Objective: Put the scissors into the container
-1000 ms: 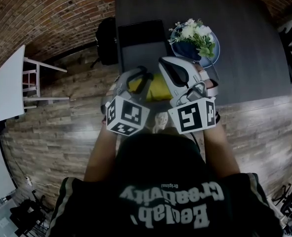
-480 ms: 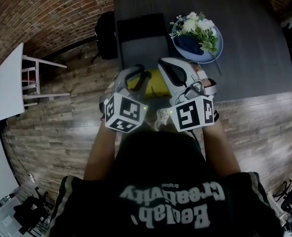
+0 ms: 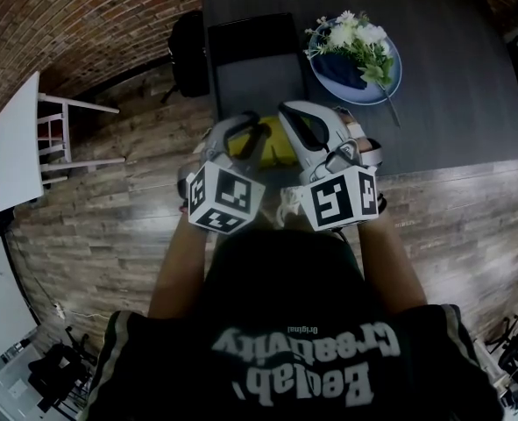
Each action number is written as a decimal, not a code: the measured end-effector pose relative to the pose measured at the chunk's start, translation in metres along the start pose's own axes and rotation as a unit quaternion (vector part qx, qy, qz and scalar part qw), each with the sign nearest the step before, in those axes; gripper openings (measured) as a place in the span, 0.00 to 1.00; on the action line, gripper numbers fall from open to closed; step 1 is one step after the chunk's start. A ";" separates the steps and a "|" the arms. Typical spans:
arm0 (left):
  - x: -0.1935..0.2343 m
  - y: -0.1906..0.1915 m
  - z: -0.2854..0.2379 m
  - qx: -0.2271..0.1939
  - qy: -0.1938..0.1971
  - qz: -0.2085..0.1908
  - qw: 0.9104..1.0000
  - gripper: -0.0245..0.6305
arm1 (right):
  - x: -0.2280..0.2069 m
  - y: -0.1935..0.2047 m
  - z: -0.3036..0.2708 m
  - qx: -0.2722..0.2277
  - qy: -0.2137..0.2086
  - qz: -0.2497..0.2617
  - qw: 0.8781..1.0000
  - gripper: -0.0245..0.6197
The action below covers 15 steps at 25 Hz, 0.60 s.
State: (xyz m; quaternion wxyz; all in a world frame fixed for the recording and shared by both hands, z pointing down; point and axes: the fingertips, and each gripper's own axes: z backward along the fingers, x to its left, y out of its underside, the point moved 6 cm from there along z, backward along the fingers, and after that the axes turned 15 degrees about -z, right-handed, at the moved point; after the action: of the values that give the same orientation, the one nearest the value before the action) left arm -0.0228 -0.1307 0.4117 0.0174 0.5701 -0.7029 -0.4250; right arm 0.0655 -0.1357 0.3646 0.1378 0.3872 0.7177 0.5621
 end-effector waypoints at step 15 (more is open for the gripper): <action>-0.004 -0.006 -0.007 -0.023 0.018 0.019 0.999 0.15 | 0.000 0.012 -0.004 0.013 -0.003 -0.005 1.000 0.05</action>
State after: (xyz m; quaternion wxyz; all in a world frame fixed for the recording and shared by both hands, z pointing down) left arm -0.0132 -0.1313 0.4145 0.0510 0.5632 -0.7036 -0.4302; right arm 0.0680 -0.1374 0.3767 0.1378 0.3876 0.7262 0.5508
